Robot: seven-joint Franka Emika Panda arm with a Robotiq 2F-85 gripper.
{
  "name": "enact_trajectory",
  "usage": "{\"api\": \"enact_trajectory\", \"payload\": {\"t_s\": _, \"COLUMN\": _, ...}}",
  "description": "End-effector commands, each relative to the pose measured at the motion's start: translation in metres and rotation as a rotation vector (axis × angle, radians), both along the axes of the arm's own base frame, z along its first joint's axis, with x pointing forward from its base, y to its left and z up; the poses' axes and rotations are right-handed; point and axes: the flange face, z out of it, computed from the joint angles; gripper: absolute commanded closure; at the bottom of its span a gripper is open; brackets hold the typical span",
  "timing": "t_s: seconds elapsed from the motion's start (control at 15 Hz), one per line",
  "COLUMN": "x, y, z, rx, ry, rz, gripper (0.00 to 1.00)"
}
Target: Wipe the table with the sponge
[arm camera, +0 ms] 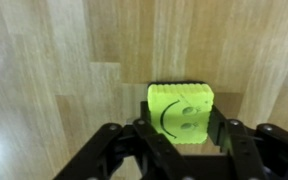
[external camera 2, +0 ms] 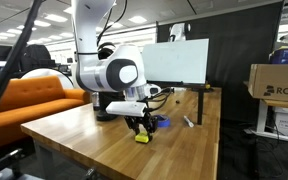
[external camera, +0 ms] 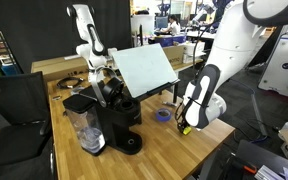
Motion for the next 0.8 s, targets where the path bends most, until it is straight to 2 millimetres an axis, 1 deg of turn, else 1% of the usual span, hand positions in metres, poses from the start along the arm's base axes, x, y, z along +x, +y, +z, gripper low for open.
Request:
{"api": "enact_trajectory", "payload": {"t_s": 0.0, "x": -0.008, "y": -0.03, "z": -0.014, "rx": -0.036, "ry": 0.02, "rz": -0.034, "gripper": 0.71}}
{"api": "enact_trajectory", "payload": {"t_s": 0.07, "x": -0.009, "y": -0.034, "z": -0.014, "rx": -0.042, "ry": 0.022, "rz": -0.044, "gripper": 0.71}}
{"api": "enact_trajectory", "payload": {"t_s": 0.13, "x": -0.01, "y": -0.033, "z": -0.014, "rx": -0.041, "ry": 0.022, "rz": -0.045, "gripper": 0.71}}
{"api": "enact_trajectory", "payload": {"t_s": 0.4, "x": -0.006, "y": -0.004, "z": -0.008, "rx": -0.014, "ry": 0.012, "rz": -0.006, "gripper": 0.71}}
{"api": "enact_trajectory", "payload": {"t_s": 0.53, "x": -0.001, "y": 0.016, "z": -0.003, "rx": 0.002, "ry": -0.002, "rz": 0.031, "gripper": 0.71}}
{"api": "enact_trajectory", "payload": {"t_s": 0.73, "x": 0.009, "y": 0.062, "z": 0.003, "rx": 0.037, "ry": -0.024, "rz": 0.101, "gripper": 0.71}}
